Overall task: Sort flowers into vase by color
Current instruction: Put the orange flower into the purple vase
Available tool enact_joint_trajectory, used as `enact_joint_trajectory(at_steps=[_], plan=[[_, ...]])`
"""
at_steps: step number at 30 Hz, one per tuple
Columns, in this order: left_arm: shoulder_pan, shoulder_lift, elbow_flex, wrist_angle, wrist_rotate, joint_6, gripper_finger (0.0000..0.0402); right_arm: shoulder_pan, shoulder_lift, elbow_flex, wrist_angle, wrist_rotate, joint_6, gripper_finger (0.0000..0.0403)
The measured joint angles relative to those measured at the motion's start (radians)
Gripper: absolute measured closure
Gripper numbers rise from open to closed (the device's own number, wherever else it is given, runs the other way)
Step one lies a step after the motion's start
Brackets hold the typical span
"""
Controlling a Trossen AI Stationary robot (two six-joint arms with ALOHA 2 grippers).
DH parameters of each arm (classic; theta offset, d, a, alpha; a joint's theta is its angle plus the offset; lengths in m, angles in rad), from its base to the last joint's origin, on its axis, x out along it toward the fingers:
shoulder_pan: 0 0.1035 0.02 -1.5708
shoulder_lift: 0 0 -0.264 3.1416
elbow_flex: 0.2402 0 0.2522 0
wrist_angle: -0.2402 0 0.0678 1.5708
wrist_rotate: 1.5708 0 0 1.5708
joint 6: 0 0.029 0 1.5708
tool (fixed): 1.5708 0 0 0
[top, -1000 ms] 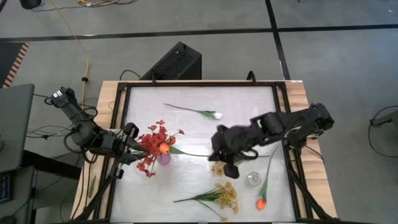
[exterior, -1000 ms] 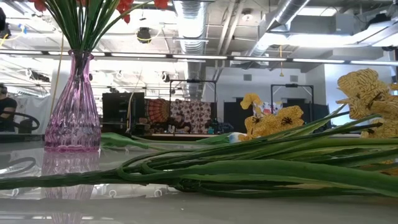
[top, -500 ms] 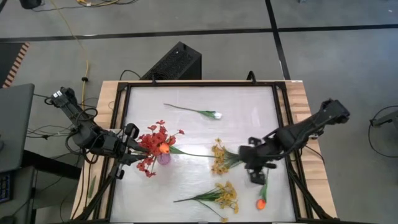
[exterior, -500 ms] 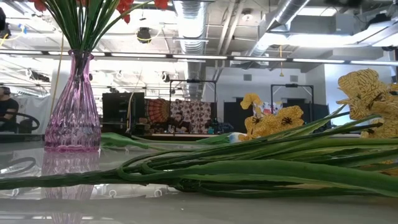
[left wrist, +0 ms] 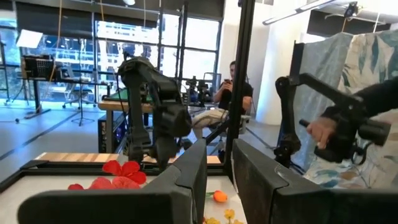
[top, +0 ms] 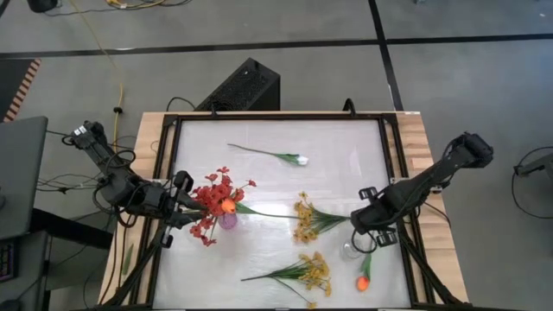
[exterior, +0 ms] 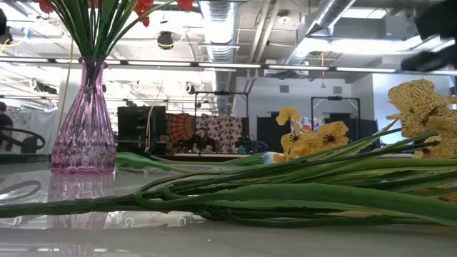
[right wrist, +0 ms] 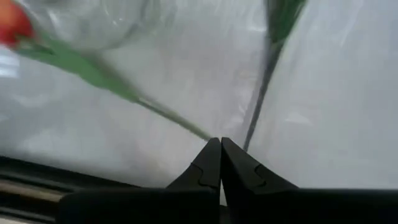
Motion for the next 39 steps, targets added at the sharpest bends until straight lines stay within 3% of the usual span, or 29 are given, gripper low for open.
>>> enact_joint_trajectory(at_steps=[7,18,28,33,39], plan=[[0.0,0.0,0.0,0.0,-0.019,-0.021,0.0336,0.096,0.078,-0.084,0.092,-0.018,-0.166,0.0367],[0.0,0.0,0.0,-0.015,-0.02,-0.025,0.0336,0.191,0.197,-0.124,0.182,-0.008,-0.14,0.0366],[0.0,0.0,0.0,-0.024,-0.02,-0.024,0.0336,0.197,0.231,-0.119,0.13,-0.096,-0.089,0.0363],[0.0,0.0,0.0,-0.024,-0.02,-0.023,0.0336,0.198,0.23,-0.093,0.068,-0.096,-0.056,0.0325],[0.0,0.0,0.0,-0.022,-0.02,-0.037,0.0336,0.22,0.189,-0.091,0.029,-0.097,-0.053,0.0231]])
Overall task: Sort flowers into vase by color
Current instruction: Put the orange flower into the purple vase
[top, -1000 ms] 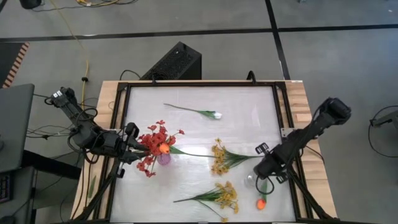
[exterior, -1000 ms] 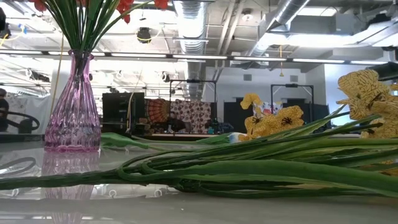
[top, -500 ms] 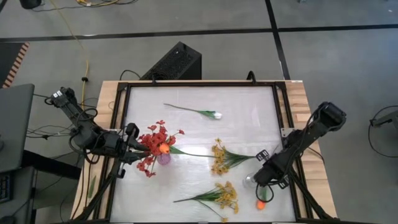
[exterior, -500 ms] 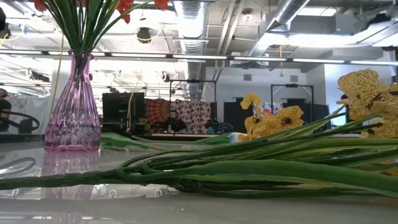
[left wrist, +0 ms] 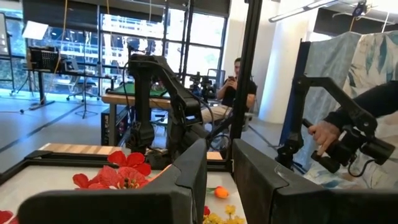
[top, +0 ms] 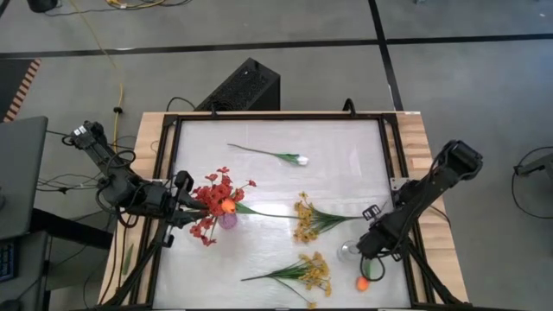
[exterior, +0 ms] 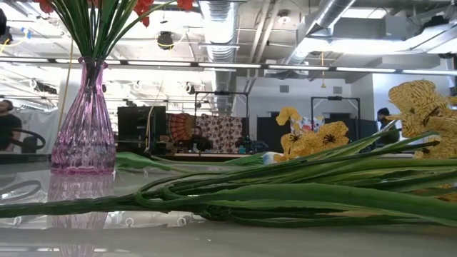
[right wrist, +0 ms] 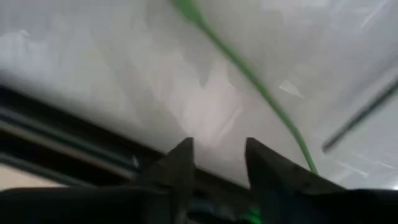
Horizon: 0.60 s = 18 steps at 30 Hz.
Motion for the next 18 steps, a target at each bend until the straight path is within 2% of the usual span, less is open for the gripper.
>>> enact_joint_trajectory(at_steps=[3,6,10,14,18], plan=[[0.0,0.0,0.0,0.0,0.0,-0.004,0.0336,0.023,-0.04,0.0,-0.052,0.0,0.026,0.0184],[0.0,0.0,0.0,0.0,-0.004,-0.005,0.0336,0.05,-0.085,0.0,-0.058,0.001,0.058,0.0158],[0.0,0.0,0.0,0.0,-0.008,-0.004,0.0336,0.101,-0.115,0.0,0.053,0.011,0.03,0.0154],[0.0,0.0,0.0,-0.001,-0.019,-0.004,0.0336,0.151,-0.1,-0.014,0.212,0.059,-0.113,0.0154],[0.0,0.0,0.0,-0.003,-0.026,-0.001,0.0336,0.18,-0.045,-0.039,0.195,0.134,-0.075,0.0154]])
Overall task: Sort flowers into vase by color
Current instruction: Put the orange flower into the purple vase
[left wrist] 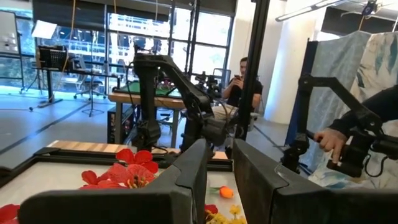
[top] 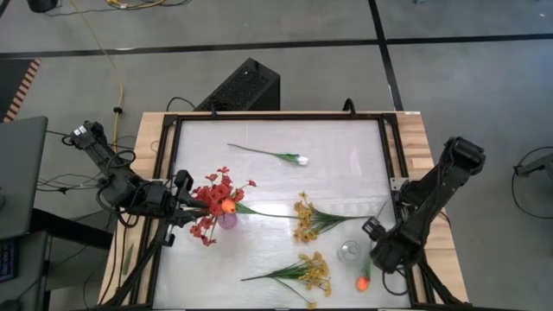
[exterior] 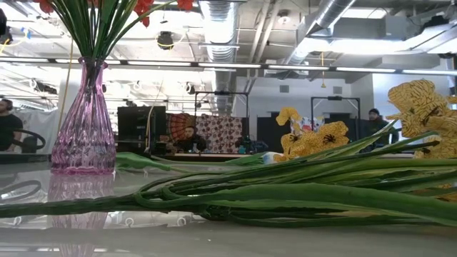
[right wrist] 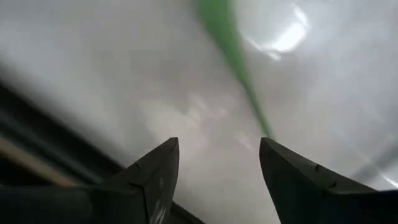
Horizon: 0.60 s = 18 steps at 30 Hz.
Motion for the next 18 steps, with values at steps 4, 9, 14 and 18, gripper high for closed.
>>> enact_joint_trajectory(at_steps=[4,9,14,18], plan=[[0.0,0.0,0.0,0.001,-0.012,0.02,0.0336,0.003,0.061,0.0,0.011,0.056,0.019,0.0154],[0.0,0.0,0.0,0.001,-0.033,0.022,0.0336,0.003,0.123,0.0,0.035,0.059,0.022,0.0155],[0.0,0.0,0.0,0.001,-0.034,0.03,0.0336,-0.013,0.183,0.005,0.086,0.06,0.032,0.0162],[0.0,0.0,0.0,0.002,-0.032,0.03,0.0336,-0.028,0.207,0.01,0.118,0.045,0.014,0.0195]])
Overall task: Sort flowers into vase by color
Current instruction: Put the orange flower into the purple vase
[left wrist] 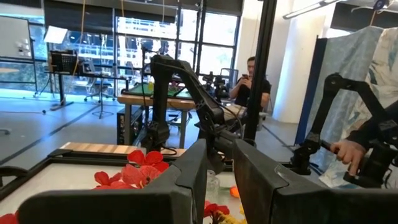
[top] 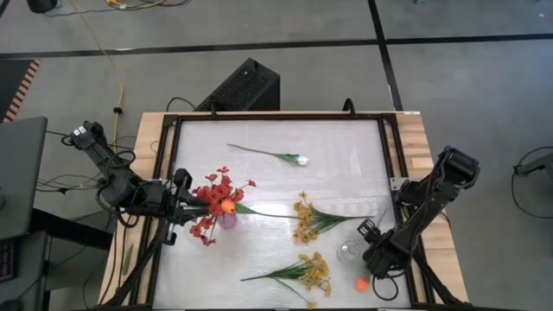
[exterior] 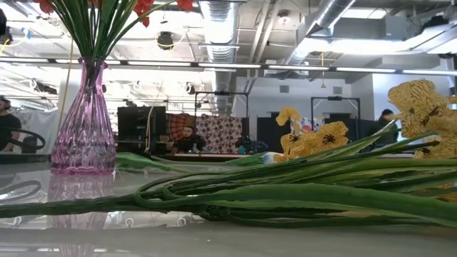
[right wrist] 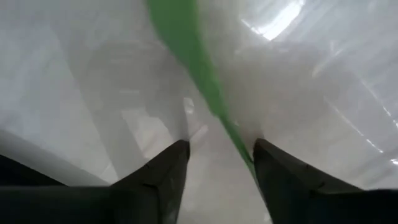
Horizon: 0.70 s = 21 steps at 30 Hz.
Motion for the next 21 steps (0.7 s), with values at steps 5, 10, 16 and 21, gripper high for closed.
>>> enact_joint_trajectory(at_steps=[5,10,16,21], plan=[[0.0,0.0,0.0,0.0,0.0,-0.005,0.0336,-0.005,0.004,0.019,-0.022,-0.018,0.008,0.028],[0.0,0.0,0.0,-0.001,0.001,-0.009,0.0336,0.008,-0.039,0.02,-0.033,-0.031,0.009,0.0382],[0.0,0.0,0.0,-0.001,-0.001,-0.014,0.0336,0.015,-0.102,0.063,-0.137,-0.027,0.072,0.0378],[0.0,0.0,0.0,-0.001,-0.002,-0.014,0.0336,0.018,-0.197,0.172,-0.199,-0.039,0.086,0.0389]])
